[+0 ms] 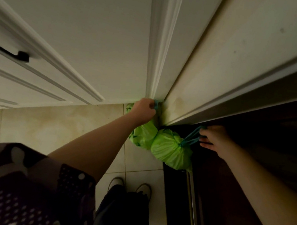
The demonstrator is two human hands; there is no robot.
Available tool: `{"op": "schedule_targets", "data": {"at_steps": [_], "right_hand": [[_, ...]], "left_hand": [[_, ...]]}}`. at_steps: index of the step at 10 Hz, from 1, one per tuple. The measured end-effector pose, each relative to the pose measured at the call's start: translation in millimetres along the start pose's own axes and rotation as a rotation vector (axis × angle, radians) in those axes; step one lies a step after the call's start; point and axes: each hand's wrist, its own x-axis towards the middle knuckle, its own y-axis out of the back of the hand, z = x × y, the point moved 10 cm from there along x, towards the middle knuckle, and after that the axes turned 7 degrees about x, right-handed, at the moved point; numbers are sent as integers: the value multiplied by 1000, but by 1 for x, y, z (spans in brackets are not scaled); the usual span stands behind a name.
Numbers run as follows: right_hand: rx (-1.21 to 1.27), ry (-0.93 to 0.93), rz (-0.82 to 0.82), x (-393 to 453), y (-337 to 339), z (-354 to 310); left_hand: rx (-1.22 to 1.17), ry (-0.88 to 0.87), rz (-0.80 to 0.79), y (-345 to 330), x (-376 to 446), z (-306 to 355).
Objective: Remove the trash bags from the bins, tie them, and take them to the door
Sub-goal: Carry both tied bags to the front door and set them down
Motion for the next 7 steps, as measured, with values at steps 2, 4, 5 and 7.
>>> {"op": "schedule_targets", "data": {"at_steps": [2, 4, 5, 7], "right_hand": [[-46, -34, 18, -6, 4, 12], [-27, -15, -4, -16, 1, 16], [-17, -20, -8, -24, 0, 19], [4, 7, 24, -49, 4, 19]], "left_hand": [[38, 91, 41, 10, -10, -29], [38, 84, 59, 20, -23, -37], [60, 66, 53, 23, -32, -35], [60, 80, 82, 36, -52, -42]]}}
